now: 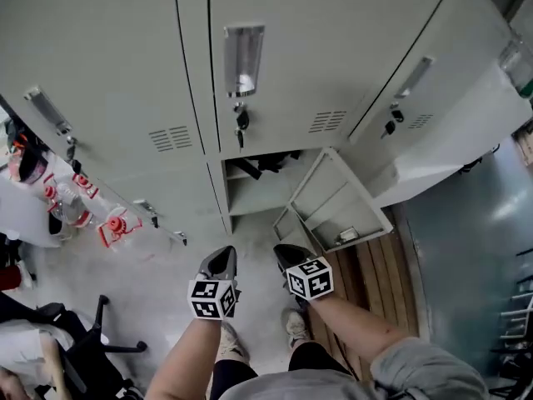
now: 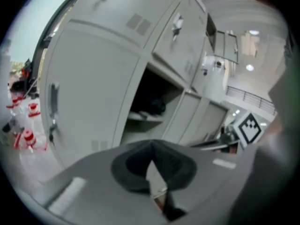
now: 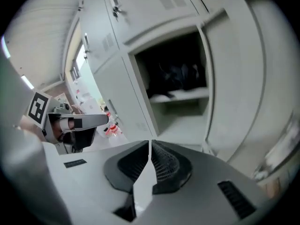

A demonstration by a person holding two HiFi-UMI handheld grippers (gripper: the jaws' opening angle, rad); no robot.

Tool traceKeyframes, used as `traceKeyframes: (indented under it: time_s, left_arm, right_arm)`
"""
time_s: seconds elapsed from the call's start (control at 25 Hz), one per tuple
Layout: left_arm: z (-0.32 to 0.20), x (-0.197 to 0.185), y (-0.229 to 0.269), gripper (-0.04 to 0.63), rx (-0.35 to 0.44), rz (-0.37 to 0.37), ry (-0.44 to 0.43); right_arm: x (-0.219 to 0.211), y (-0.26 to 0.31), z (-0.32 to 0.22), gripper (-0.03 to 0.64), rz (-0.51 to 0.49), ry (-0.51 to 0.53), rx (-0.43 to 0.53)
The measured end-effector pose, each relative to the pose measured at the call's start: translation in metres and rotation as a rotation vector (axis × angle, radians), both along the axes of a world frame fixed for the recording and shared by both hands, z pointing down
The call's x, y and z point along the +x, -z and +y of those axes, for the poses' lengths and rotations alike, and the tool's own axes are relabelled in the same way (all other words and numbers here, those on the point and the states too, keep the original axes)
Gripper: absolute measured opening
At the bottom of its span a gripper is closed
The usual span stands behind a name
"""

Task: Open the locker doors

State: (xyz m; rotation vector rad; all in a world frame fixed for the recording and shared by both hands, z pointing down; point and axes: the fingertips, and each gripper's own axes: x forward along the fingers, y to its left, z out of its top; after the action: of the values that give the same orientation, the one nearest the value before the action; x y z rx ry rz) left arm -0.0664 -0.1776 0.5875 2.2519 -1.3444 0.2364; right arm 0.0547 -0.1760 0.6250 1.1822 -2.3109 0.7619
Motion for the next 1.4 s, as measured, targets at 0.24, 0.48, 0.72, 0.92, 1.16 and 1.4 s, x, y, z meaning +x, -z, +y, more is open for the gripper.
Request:
traceKeyframes:
  time_s: [0.24, 0.48, 0.72, 0.92, 1.16, 1.4]
  left_arm:
    - [-0.006, -0.002, 0.225, 0.003, 0.208, -0.014, -0.042]
    - [0.019, -0.012, 0.398, 0.005, 0.386, 0.014, -0.049]
    - [0.057, -0.009, 0.507, 0.005, 0.542, 0.033, -0.050]
    - [0.080, 0.001, 0.530, 0.005, 0.571, 0.063, -0.046]
    - [0.092, 0.009, 0.533, 0.005, 0.586, 0.038, -0.047]
    - [0.099, 0.005, 0.536, 0.005, 0.587, 0.037, -0.034]
  right_arm:
    - [-0.010, 0.230, -0.019, 0.023, -0.037, 0.060, 0.235]
    - [-0.011, 0.391, 0.003, 0.018, -0.070, 0.107, 0.393]
    - [0.002, 0.500, 0.028, 0.009, -0.136, 0.128, 0.540]
    - [0.018, 0.533, 0.039, 0.008, -0.202, 0.116, 0.573]
    - [0.028, 0.540, 0.040, 0.006, -0.218, 0.107, 0.593]
    - [0.030, 0.539, 0.043, 0.006, -0.216, 0.108, 0.593]
